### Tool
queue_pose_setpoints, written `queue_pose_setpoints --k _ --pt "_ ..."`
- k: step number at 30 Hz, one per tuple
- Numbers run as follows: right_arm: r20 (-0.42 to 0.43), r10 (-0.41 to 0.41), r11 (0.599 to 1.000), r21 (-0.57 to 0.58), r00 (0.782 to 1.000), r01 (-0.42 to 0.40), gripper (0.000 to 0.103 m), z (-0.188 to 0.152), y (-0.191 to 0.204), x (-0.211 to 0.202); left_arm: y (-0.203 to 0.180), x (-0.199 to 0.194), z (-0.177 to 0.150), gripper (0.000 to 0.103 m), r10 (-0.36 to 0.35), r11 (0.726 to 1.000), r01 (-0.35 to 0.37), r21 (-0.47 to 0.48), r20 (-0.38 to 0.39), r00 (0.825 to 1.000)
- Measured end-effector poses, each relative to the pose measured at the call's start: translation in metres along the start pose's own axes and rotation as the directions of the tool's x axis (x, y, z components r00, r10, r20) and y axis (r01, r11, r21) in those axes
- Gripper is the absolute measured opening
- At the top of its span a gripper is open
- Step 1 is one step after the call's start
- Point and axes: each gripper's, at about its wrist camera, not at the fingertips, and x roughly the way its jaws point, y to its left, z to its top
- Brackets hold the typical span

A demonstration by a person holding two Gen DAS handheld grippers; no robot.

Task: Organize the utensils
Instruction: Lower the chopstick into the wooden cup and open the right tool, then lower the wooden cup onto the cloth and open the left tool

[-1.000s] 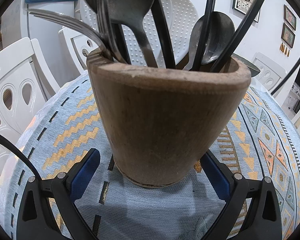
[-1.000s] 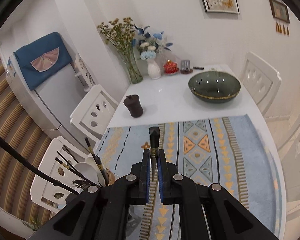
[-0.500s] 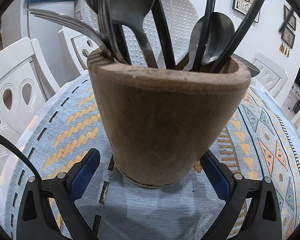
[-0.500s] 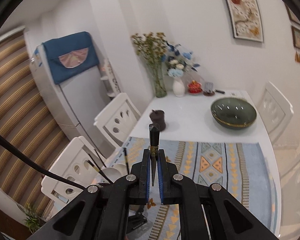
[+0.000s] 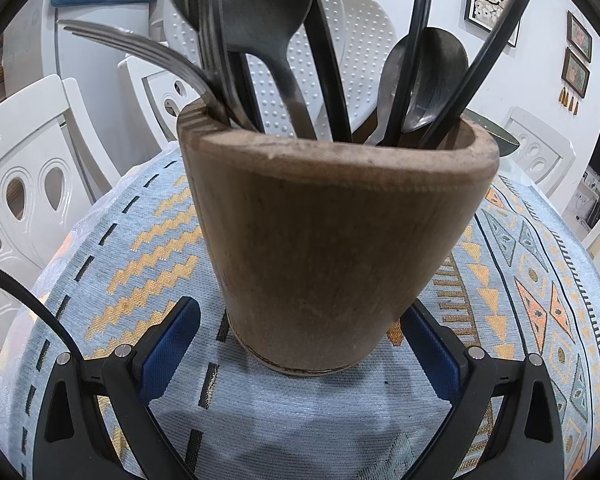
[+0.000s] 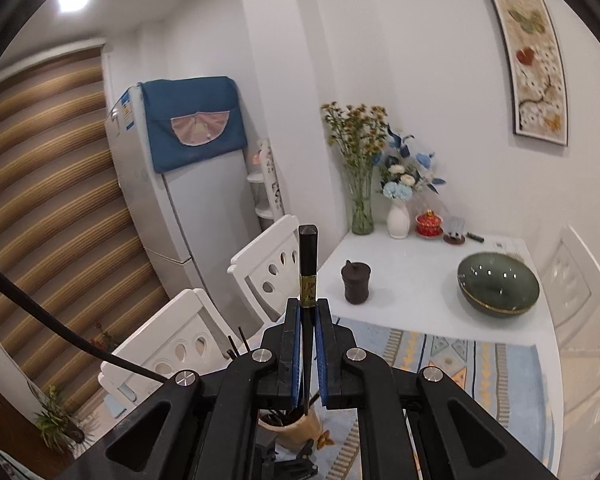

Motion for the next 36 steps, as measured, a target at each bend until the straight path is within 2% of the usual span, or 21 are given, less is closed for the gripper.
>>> queue_pose_setpoints --k 10,14,24,26,27,28,29,33,36 --pt "-0.064 0.011 0.999 -0.036 0.998 -0.014 0.006 -0.013 0.016 0.044 0.000 0.001 0.000 0.101 0.000 1.000 0.000 0.000 0.002 1.000" --pt "-0.099 0.060 0.998 -0.002 0.993 -0.060 0.006 -0.020 0.015 0.059 -0.002 0.001 0.001 0.101 -0.001 1.000 0.001 0.000 0.004 1.000" --pt "-0.183 0.066 0.998 0.019 0.981 -0.064 0.006 -0.038 0.016 0.094 -0.002 0.000 0.000 0.101 -0.001 1.000 0.001 -0.001 0.005 1.000" --pt "-0.235 0.091 0.996 0.027 0.968 -0.087 0.013 -0.043 0.016 0.103 -0.002 0.001 0.001 0.101 -0.001 1.000 0.001 -0.001 0.005 1.000" --pt "-0.255 0.095 0.995 0.031 0.962 -0.090 0.025 -0.044 0.015 0.106 -0.003 -0.001 0.001 0.101 -0.001 1.000 0.001 -0.001 0.005 1.000" --pt "-0.260 0.092 0.996 0.033 0.961 -0.086 0.043 -0.045 0.013 0.106 -0.003 -0.001 0.001 0.101 -0.001 1.000 0.001 -0.001 0.005 1.000" --pt "-0.244 0.079 0.997 0.036 0.967 -0.073 0.049 -0.045 0.011 0.102 -0.003 0.000 0.001 0.101 -0.002 1.000 0.002 -0.001 0.005 1.000" --pt "-0.170 0.069 0.997 0.037 0.983 -0.064 0.050 -0.040 0.000 0.077 -0.003 0.001 0.003 0.101 0.000 1.000 0.000 0.000 -0.001 1.000" --pt "-0.183 0.022 1.000 0.022 0.983 -0.018 0.052 -0.047 -0.008 0.064 -0.005 0.003 0.004 0.101 0.001 1.000 -0.001 0.001 -0.008 1.000"
